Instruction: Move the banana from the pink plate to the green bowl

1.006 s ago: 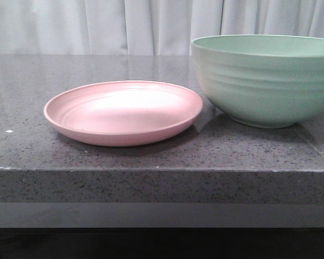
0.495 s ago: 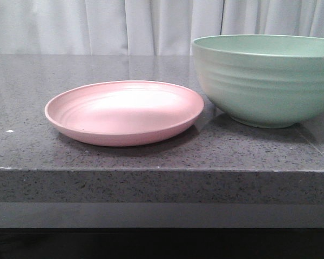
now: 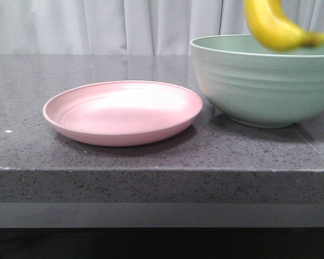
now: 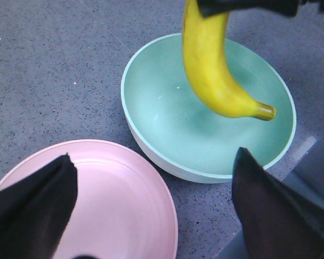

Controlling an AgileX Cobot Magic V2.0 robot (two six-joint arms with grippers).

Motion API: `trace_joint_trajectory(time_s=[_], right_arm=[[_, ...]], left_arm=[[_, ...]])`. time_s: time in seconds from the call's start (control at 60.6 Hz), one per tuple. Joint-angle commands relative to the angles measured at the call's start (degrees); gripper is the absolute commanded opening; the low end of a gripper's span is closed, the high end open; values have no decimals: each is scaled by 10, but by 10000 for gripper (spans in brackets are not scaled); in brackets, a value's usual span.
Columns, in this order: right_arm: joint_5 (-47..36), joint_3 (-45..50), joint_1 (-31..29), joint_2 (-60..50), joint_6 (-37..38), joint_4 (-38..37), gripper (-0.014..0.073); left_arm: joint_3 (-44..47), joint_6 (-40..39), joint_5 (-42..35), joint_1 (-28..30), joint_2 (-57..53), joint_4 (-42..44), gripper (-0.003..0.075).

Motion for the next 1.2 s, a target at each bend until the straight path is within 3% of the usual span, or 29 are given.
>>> trace_joint_trajectory(time_s=[0.0,0.082,0.198,0.297,0.478,0.61,0.709,0.792,0.907,1.039,1.188], right_arm=[[3,-22,10,8,-6,-32,80],[2,-22,22,30,-6,-51,118],[1,-22,24,41,-5,-52,304],[-4,-22,24,39,-5,-52,407],[-7,-22,12,22,44,-63,416],[-1,-27,-3,-5,151,-110,415],[31,-51,-9,-23,278,-178,377],[74,-88,-9,-29,398,-265,253],[143,-139,-8,-29,505,-386,95],[199,-169,-8,-29,528,-447,-54],[216,-166,-8,-32,528,-468,-57]], left_arm=[[-19,-1,-38,-4,-18,-3,575],[-19,-1,-38,-4,-18,-3,575],[-19,-1,-38,-4,-18,-2,575],[-19,-1,-38,-1,-18,-1,575],[-19,-1,-38,-1,-18,9,575],[-19,-20,-45,0,-18,48,560],[-19,-72,-50,14,-18,111,484],[-19,-103,-50,42,-18,152,385],[-19,-111,-40,109,-18,156,239],[-19,-112,-27,194,-18,155,-15],[-7,-112,-40,256,-31,155,-20]])
